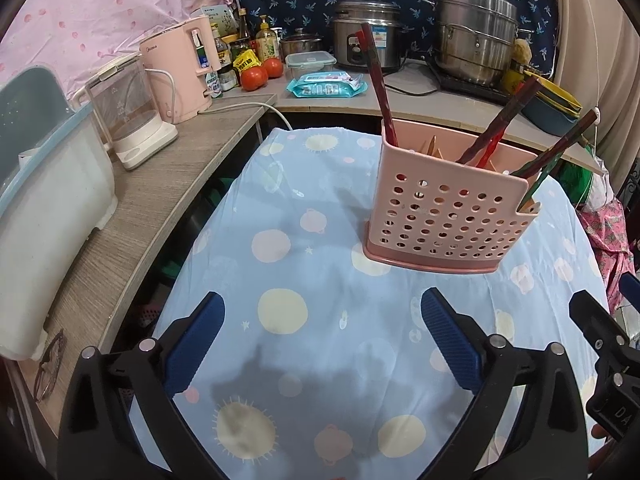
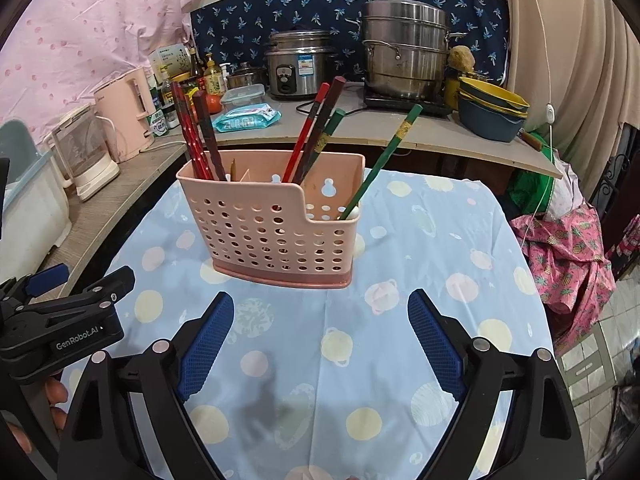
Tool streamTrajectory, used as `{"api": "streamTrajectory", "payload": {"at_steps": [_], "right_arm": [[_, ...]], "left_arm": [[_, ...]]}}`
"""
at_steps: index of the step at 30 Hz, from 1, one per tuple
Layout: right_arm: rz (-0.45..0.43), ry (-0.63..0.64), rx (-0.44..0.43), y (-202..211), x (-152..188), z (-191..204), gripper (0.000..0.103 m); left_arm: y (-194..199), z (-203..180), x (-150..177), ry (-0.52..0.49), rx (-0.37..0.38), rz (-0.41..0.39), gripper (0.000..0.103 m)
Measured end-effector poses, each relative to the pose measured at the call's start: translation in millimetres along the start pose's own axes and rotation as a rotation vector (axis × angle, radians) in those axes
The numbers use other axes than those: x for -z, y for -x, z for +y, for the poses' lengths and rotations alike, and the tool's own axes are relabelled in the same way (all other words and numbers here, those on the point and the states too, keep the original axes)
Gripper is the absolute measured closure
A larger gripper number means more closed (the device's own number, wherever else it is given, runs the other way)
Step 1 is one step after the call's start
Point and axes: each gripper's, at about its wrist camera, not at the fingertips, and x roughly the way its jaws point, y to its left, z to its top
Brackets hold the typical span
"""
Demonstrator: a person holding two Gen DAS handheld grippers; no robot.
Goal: Organize utensils
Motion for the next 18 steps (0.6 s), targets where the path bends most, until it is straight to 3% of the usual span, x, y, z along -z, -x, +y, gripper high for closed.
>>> {"api": "streamTrajectory", "payload": {"at_steps": [2, 18], "right_arm": [[-0.003, -0.001, 0.001, 0.3, 0.4, -1.2, 0.007], [0.001, 0.003, 0.017, -1.8, 3.6, -3.1, 0.007]], "left_arm": [[-1.0, -0.6, 1.5, 0.001, -0.001, 0.008, 0.008], [0.0, -6.1, 5.9, -0.017, -0.015, 0.008, 0.008]]}}
